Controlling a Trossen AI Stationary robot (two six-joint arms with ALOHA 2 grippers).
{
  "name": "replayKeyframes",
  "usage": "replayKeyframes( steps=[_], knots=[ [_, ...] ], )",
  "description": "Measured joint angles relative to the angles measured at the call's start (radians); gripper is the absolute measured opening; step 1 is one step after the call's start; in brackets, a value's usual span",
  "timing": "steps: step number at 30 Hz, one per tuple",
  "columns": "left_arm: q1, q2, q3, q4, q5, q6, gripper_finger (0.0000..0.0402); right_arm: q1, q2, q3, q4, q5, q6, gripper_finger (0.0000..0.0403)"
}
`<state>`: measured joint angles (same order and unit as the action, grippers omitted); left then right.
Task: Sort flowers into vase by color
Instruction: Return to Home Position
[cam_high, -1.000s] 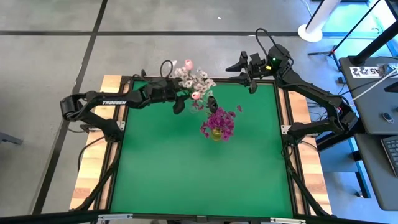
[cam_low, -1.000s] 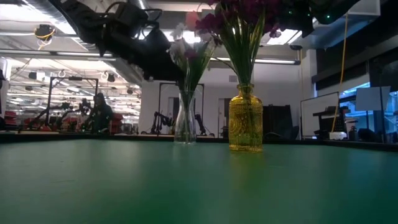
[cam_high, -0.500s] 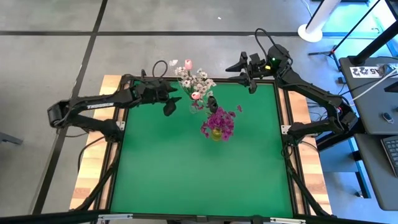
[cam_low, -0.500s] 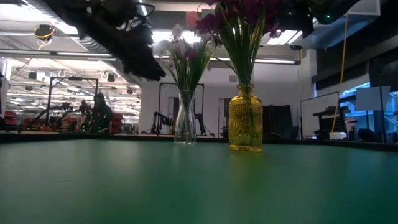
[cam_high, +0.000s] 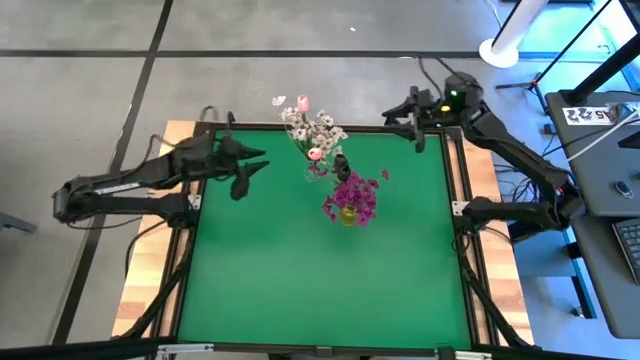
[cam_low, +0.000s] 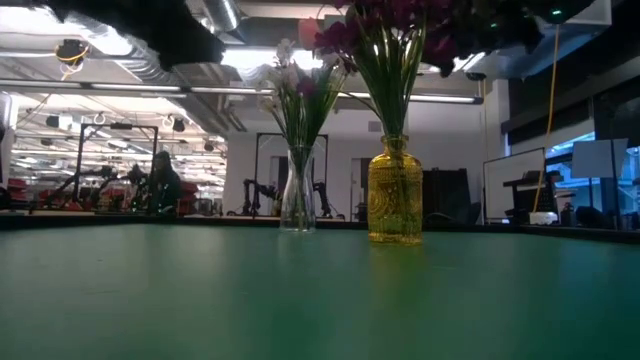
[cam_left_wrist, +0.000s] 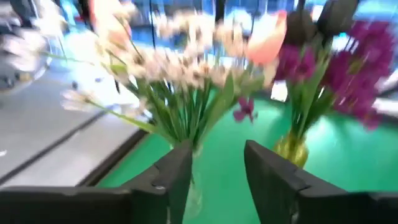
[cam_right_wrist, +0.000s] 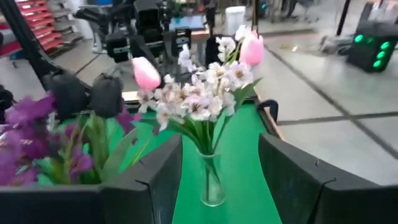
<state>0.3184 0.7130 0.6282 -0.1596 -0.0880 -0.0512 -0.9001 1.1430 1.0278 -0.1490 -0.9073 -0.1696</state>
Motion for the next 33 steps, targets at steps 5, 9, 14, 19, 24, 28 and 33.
replayKeyframes(
  steps=[5,9,14,19,24,28,33],
  knots=[
    [-0.011,-0.192,-0.186,0.18,0.001,-0.076,0.0106,0.003,-0.213,-0.23,0.181,0.063,0.075,0.0209],
    [-0.013,-0.312,-0.304,0.259,0.002,-0.148,0.0078,0.003,-0.385,-0.469,0.433,0.189,0.216,0.0209],
    [-0.013,-0.391,-0.359,0.27,0.003,-0.175,0.0046,0.003,-0.53,-0.687,0.638,0.29,0.341,0.0209],
    [-0.013,-0.439,-0.395,0.267,0.004,-0.158,0.0016,0.003,-0.631,-0.818,0.672,0.357,0.347,0.0208],
    [-0.013,-0.476,-0.444,0.268,0.004,-0.172,0.0003,0.003,-0.72,-0.884,0.672,0.391,0.348,0.0165],
    [-0.013,-0.499,-0.491,0.275,0.004,-0.201,0.0002,0.003,-0.784,-0.919,0.673,0.392,0.347,0.009],
    [-0.013,-0.525,-0.545,0.288,0.004,-0.211,0.0002,0.003,-0.87,-0.962,0.67,0.41,0.347,0.0009]
  ],
)
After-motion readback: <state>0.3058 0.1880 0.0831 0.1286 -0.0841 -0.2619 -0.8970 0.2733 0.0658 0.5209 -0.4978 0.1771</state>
